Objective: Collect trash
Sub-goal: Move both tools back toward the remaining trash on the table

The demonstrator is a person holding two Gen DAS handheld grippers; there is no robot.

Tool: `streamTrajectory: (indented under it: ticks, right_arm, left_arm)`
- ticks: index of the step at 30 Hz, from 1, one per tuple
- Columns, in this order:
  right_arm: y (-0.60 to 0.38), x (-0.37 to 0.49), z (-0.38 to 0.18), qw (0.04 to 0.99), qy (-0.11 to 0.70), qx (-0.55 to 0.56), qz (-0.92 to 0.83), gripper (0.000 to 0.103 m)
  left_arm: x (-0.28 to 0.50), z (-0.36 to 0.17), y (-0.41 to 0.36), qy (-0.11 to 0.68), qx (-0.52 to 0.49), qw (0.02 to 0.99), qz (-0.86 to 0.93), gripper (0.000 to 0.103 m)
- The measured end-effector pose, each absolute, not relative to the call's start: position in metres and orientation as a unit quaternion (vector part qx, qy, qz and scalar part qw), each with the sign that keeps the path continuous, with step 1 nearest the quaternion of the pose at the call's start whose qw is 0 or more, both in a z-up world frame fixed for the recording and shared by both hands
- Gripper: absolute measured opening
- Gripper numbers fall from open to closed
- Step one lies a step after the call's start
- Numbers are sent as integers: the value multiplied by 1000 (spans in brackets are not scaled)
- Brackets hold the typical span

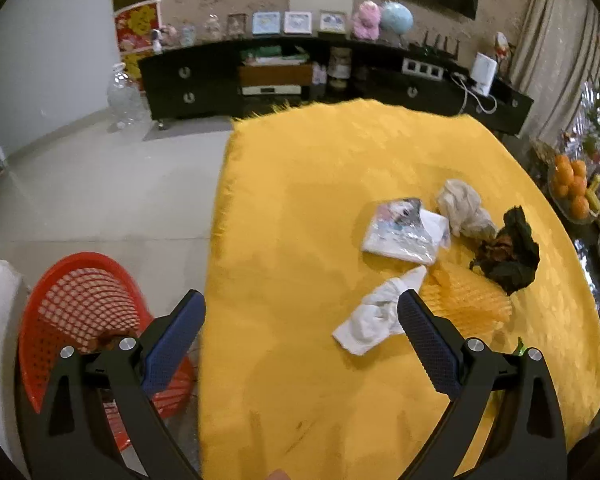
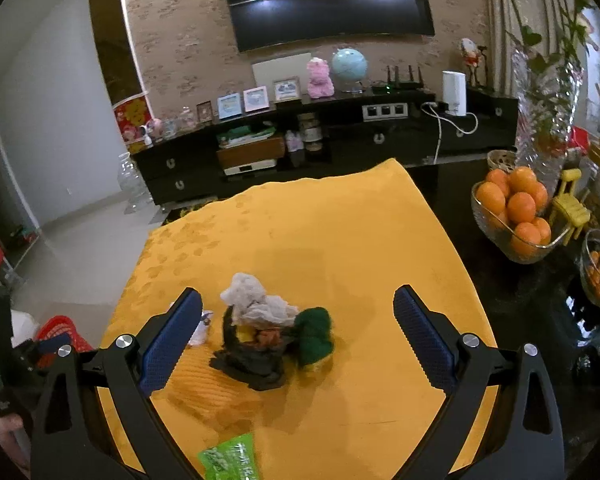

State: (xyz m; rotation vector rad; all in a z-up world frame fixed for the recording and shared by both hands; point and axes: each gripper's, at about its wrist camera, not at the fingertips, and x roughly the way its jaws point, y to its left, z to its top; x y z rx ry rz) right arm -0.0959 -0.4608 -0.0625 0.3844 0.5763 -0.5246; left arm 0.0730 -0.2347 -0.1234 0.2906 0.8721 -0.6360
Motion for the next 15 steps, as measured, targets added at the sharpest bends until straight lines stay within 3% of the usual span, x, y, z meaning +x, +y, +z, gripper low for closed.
streamTrajectory:
  ticks: [15]
  right_arm:
    - [-470,-94,-79,901,298,199,-246,94]
  left_arm:
    - [74,-162,-274,438,157,824,-324,92]
